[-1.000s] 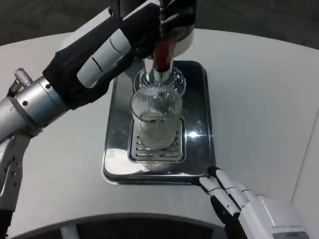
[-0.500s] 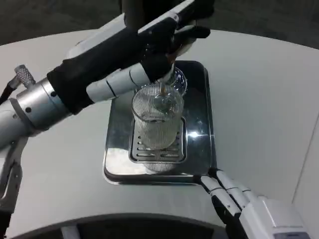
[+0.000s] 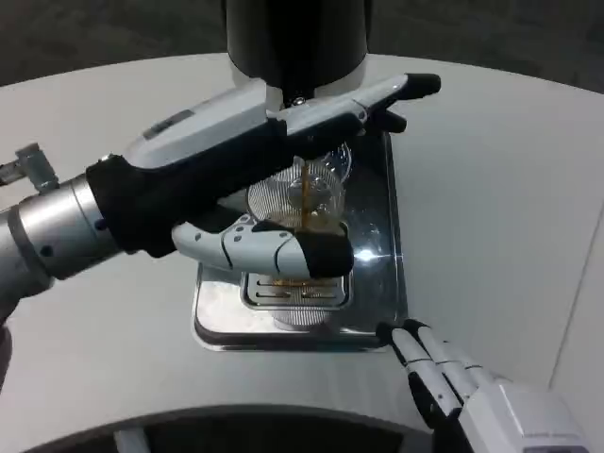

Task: Grasp the cup under the faucet to collect the drink, then remove the cup.

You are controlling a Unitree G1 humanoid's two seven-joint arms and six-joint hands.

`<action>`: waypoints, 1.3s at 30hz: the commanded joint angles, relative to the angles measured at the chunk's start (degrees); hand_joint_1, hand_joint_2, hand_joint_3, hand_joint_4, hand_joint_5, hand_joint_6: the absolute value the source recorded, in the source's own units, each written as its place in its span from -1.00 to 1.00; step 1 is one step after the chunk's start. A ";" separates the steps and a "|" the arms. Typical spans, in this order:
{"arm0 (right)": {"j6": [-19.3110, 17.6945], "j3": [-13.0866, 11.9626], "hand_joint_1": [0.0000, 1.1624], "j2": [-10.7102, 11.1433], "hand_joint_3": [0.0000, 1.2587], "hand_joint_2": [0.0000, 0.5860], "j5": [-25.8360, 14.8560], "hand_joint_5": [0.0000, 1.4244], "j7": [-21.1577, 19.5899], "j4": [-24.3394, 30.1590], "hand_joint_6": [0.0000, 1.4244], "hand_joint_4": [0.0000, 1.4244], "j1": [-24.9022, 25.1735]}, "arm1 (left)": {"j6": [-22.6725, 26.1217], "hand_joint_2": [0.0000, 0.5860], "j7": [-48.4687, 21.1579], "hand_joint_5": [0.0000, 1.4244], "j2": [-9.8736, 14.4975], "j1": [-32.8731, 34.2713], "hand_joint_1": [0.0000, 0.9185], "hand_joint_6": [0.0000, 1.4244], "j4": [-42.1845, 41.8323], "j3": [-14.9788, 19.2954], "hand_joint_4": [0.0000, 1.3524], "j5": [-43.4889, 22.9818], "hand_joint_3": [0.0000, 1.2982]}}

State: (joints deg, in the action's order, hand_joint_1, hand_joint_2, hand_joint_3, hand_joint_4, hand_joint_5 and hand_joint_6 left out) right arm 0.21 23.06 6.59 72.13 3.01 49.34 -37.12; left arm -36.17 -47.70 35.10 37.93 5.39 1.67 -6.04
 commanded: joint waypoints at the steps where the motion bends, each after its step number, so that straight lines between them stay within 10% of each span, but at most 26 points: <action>1: 2.98 4.72 -0.06 -6.83 -0.93 0.24 -2.43 -0.89 1.04 -2.74 -0.71 -0.97 2.21 | -2.51 -0.59 -0.22 -0.83 1.83 -2.10 -1.00 -0.88 -1.40 -1.38 -1.00 1.45 -0.97; 20: 13.63 -3.01 0.03 -12.51 -1.00 -0.21 -19.53 -1.00 -3.35 -18.29 -0.81 -1.00 30.08 | -1.37 -0.58 3.31 -0.83 4.16 -3.35 -1.00 -0.87 -3.16 -0.87 -1.00 1.09 -0.96; 39: 15.81 -3.72 0.05 -7.15 -1.00 -0.22 -22.29 -1.00 -1.67 -21.78 -0.82 -1.00 39.30 | -1.60 -0.57 4.09 -0.83 4.18 -3.29 -1.00 -0.87 -1.87 -0.91 -1.00 1.33 -0.97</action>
State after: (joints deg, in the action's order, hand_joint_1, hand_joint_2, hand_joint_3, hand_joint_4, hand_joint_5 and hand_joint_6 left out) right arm 16.68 20.05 -1.32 51.19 0.92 28.72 1.23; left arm -37.52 -43.21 38.42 35.71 2.91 1.35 -5.82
